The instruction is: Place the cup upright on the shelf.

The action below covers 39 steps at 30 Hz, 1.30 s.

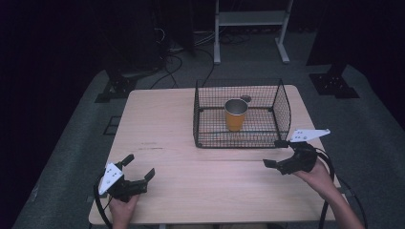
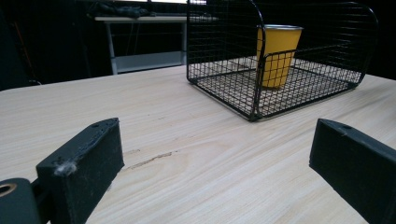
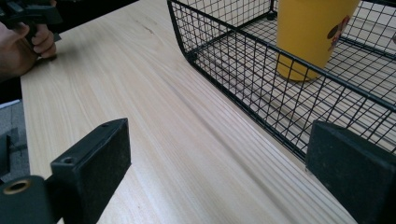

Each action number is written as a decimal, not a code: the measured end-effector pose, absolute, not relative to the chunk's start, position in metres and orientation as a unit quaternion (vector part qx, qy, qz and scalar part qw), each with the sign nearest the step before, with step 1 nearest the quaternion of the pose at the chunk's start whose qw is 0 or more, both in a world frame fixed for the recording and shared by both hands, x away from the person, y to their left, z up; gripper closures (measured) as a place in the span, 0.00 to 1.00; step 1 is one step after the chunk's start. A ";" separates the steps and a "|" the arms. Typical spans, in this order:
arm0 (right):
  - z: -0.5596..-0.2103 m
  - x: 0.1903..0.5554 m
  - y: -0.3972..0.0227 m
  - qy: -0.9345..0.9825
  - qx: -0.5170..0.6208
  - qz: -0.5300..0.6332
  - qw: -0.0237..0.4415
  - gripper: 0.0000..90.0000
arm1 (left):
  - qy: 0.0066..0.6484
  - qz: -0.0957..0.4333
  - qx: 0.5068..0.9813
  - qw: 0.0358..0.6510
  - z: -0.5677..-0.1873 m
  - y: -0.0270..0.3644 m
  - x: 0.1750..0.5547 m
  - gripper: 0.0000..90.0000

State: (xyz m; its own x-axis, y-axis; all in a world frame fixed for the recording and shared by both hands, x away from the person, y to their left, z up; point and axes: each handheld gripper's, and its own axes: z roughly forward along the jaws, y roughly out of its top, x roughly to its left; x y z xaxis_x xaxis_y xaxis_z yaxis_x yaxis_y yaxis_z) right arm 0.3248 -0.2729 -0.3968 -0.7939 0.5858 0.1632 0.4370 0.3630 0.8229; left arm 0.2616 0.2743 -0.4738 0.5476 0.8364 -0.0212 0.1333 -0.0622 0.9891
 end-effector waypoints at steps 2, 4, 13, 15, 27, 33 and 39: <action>-0.398 0.324 -0.274 0.822 0.312 0.470 0.080 0.07 | 0.366 0.304 0.663 0.579 -0.474 0.274 0.262 0.02; -0.399 0.322 -0.275 0.820 0.313 0.473 0.078 0.07 | 0.366 0.304 0.662 0.579 -0.474 0.274 0.262 0.02; -0.405 0.315 -0.282 0.814 0.323 0.475 0.083 0.07 | 0.366 0.304 0.663 0.578 -0.474 0.274 0.262 0.02; -0.406 0.313 -0.284 0.813 0.325 0.476 0.083 0.07 | 0.366 0.304 0.663 0.578 -0.474 0.274 0.262 0.02; -0.420 0.301 -0.294 0.808 0.339 0.474 0.086 0.07 | 0.369 0.306 0.662 0.577 -0.474 0.274 0.262 0.02; -0.432 0.289 -0.298 0.803 0.345 0.479 0.083 0.07 | 0.369 0.306 0.663 0.575 -0.474 0.274 0.262 0.02; -0.442 0.274 -0.300 0.798 0.352 0.482 0.083 0.07 | 0.369 0.307 0.664 0.574 -0.474 0.274 0.262 0.02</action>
State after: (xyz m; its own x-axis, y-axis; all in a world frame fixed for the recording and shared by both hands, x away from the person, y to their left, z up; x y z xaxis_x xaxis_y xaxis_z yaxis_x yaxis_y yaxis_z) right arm 0.2742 -0.2999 -0.4421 -0.7390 0.6412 0.2068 0.4816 0.2881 0.8277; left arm 0.2619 0.2739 -0.4738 0.5404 0.8412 -0.0165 0.1370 -0.0686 0.9882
